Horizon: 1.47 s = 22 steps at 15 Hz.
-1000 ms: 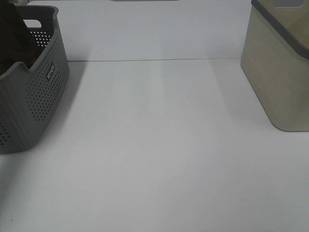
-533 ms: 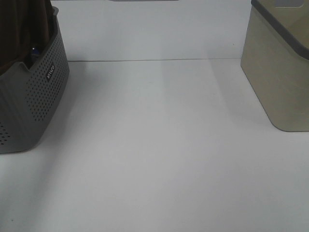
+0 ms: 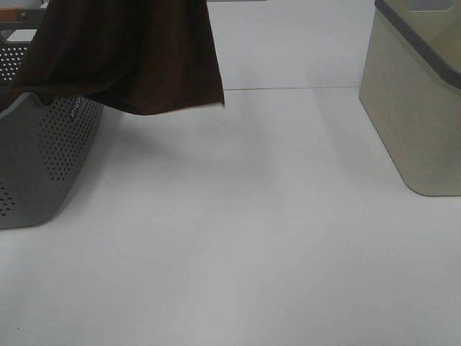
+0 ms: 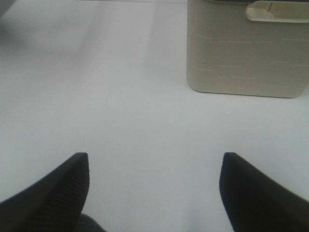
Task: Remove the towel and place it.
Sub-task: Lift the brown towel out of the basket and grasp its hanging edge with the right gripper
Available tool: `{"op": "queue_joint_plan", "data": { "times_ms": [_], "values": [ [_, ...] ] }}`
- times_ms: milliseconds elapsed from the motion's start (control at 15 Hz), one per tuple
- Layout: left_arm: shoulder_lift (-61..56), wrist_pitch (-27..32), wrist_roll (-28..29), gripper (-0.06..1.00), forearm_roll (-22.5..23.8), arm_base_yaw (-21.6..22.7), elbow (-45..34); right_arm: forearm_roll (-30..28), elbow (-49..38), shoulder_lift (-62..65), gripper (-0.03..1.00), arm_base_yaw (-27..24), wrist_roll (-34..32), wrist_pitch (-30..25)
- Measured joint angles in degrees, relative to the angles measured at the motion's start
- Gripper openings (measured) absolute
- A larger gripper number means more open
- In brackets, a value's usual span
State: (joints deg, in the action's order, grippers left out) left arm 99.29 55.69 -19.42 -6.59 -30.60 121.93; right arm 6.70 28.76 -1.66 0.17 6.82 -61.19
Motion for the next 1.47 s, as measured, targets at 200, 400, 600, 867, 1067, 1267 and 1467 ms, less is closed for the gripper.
{"op": "queue_joint_plan", "data": {
  "times_ms": [200,400,600,867,1067,1267,1467],
  "values": [
    [0.0,2.2,-0.1,0.0,-0.4,-5.7,0.0,6.3,0.0,-5.1,0.71,0.0,0.1,0.6],
    [0.2,3.2,-0.1,0.0,-0.8,-13.4,0.0,17.9,0.6,-17.4,0.71,0.0,12.1,3.2],
    [2.0,3.2,-0.1,0.0,-1.1,-17.1,0.0,33.4,0.6,-27.8,0.71,0.0,29.3,5.9],
    [3.3,1.2,-0.1,0.0,-1.6,-18.2,0.0,56.0,0.6,-42.9,0.71,0.0,59.8,7.5],
    [3.4,-1.4,-0.1,0.0,-1.7,-18.2,0.0,69.8,0.6,-53.7,0.71,0.0,78.7,7.7],
    [3.4,-3.6,-0.1,0.0,-1.8,-18.2,0.0,79.9,0.6,-64.2,0.71,0.0,92.5,7.6],
    [3.4,-6.9,-0.1,0.0,-2.8,-18.2,0.0,88.7,0.6,-73.1,0.71,0.0,102.5,6.6]
  ]
}}
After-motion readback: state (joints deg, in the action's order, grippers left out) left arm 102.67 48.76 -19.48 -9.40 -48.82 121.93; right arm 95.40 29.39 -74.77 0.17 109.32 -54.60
